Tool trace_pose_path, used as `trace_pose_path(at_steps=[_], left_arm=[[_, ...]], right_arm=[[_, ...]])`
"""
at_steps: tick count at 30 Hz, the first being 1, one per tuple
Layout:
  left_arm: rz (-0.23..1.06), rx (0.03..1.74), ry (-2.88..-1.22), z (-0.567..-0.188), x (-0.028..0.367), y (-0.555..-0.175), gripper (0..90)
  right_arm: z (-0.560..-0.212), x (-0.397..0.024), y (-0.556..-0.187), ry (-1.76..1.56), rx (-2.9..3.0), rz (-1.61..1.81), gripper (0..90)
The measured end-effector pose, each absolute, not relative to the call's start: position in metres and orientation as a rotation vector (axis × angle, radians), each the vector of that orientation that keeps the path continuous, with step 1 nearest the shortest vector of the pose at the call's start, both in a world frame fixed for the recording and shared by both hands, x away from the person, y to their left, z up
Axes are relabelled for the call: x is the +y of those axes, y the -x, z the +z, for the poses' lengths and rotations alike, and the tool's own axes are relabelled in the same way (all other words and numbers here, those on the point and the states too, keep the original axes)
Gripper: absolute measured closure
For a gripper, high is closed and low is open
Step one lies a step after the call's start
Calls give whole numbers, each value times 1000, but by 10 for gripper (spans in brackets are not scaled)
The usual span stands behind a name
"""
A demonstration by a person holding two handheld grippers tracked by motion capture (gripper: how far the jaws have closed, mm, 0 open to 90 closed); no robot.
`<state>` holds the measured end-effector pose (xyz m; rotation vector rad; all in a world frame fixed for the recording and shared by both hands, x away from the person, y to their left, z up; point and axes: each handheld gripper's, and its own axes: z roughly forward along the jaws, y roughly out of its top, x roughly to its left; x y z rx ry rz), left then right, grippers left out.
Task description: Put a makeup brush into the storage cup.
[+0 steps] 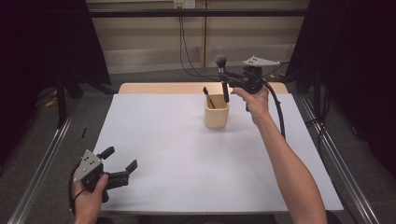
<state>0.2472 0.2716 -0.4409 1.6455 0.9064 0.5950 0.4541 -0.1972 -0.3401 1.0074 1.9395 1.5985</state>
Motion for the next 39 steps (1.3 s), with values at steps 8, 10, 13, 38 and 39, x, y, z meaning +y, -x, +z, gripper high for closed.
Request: trace_pose_path(at_steps=[8,10,13,38,39], left_arm=[[592,909,-1644,-441,272,-247,20],[594,908,-1644,-441,272,-247,20],[593,910,-1640,-441,273,-246,19],[597,909,-1641,-440,275,-246,19],[597,909,-1640,-440,275,-246,19]], right_arm=[[-349,-192,-456,-1009,1936,1596,716],[-351,-190,-457,-1004,1939,1595,716],[-353,-188,-458,-1002,1941,1599,716],[-382,-184,-459,-1034,1979,1586,715],[-383,-184,-458,-1035,1979,1584,716]])
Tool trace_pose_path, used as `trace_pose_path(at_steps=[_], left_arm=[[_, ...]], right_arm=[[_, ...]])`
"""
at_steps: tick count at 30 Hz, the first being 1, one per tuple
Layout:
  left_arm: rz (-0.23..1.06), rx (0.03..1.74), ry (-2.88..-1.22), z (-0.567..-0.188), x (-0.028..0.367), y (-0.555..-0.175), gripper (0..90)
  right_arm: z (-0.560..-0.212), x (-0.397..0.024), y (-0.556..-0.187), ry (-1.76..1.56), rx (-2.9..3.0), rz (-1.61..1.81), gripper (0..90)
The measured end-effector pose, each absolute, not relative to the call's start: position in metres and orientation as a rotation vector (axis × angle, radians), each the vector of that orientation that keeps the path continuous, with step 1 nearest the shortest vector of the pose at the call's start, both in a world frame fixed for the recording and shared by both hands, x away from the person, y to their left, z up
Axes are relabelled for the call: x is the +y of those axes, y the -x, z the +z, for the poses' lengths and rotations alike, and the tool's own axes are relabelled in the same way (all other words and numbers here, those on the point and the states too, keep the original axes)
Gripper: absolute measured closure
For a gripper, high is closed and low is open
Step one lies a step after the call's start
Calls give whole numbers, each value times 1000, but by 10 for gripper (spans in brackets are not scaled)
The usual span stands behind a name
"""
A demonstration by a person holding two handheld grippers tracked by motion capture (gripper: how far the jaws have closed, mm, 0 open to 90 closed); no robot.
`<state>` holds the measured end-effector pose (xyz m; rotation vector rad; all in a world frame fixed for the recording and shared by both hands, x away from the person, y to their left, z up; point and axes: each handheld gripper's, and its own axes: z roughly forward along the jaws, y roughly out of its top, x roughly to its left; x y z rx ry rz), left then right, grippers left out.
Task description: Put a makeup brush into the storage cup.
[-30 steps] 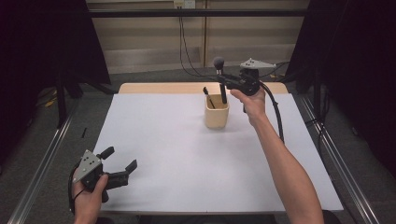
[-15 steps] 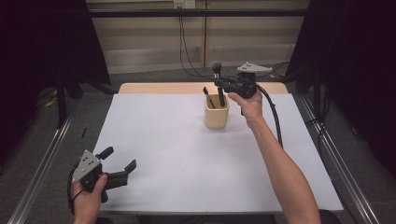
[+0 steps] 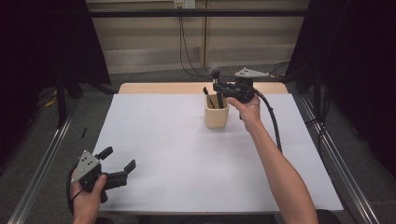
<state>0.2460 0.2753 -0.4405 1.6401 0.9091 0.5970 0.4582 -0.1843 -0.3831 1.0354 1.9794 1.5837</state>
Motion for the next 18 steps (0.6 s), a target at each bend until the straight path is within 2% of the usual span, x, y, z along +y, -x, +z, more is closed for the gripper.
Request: trace_pose_path(at_steps=[18], left_arm=[[591,912,-1640,-441,275,-246,19]], right_arm=[[-401,-186,-456,-1056,2000,1578,715]])
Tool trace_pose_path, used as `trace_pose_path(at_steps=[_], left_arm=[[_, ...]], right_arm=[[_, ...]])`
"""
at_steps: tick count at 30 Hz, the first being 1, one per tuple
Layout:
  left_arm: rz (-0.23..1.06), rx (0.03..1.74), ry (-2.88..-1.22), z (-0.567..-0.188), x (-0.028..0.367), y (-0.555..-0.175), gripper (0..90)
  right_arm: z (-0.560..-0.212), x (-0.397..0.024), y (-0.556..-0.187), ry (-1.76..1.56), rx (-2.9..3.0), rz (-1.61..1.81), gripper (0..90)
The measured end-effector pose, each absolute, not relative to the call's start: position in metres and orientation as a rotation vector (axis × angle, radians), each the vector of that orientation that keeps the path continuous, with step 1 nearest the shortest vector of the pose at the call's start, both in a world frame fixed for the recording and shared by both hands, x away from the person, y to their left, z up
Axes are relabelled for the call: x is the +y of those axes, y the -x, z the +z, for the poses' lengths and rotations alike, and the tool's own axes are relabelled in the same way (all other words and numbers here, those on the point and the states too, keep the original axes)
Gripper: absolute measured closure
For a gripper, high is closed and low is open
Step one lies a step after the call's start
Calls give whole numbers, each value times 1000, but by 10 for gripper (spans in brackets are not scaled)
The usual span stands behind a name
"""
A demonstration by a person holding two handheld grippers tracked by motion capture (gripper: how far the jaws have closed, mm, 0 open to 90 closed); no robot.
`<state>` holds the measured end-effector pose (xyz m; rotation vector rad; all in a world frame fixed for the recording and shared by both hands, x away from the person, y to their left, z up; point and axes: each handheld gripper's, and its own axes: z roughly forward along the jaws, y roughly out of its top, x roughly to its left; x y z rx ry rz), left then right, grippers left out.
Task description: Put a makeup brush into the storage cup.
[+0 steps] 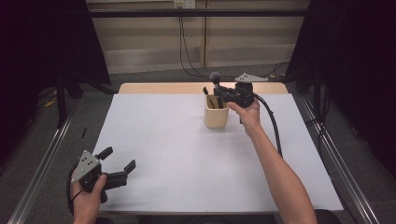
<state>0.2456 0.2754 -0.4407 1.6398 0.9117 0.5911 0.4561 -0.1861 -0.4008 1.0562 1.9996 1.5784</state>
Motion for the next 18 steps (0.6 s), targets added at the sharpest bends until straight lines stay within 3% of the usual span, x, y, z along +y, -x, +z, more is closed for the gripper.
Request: trace_pose_path(at_steps=[18], left_arm=[[592,912,-1647,-441,275,-246,18]], right_arm=[[-419,-192,-452,-1087,2013,1568,714]])
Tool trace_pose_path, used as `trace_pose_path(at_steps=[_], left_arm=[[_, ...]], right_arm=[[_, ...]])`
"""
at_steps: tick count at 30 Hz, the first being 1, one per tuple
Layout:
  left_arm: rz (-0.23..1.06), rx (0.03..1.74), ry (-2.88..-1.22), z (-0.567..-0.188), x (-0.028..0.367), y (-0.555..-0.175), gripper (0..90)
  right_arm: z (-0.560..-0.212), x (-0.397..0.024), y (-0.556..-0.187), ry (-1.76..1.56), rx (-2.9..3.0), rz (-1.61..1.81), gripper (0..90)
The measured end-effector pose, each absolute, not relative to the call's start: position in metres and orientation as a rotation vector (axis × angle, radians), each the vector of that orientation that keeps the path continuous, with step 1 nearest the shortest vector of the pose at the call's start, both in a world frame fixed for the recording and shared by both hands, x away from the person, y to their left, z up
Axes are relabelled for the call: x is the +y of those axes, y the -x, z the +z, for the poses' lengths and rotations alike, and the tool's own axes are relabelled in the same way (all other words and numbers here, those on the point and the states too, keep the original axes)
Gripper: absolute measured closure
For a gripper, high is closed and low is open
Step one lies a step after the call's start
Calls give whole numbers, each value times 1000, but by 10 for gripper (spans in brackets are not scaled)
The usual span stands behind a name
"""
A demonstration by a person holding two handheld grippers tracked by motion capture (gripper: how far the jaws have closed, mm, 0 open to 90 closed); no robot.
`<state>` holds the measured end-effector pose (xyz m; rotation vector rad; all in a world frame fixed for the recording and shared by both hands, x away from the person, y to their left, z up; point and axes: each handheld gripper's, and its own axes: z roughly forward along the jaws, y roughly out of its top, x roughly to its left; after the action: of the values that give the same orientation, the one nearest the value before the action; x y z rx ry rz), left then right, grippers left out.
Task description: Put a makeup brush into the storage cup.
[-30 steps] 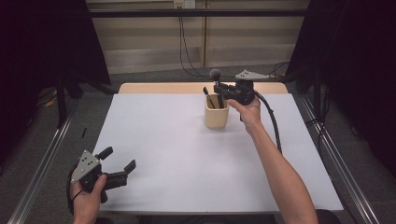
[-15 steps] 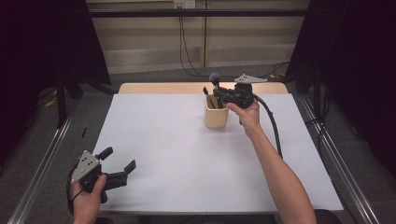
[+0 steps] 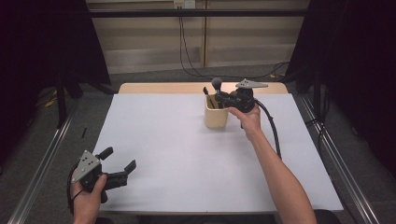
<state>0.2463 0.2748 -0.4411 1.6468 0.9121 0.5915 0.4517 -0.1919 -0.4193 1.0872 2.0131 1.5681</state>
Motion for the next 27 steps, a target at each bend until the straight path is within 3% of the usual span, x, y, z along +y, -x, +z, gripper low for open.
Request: trace_pose_path(at_steps=[15,27], left_arm=[[589,915,-1646,-441,274,-248,18],[586,916,-1640,-441,272,-251,18]], right_arm=[[-420,-193,-450,-1091,2036,1529,667],[-422,-196,-443,-1075,1998,1547,368]])
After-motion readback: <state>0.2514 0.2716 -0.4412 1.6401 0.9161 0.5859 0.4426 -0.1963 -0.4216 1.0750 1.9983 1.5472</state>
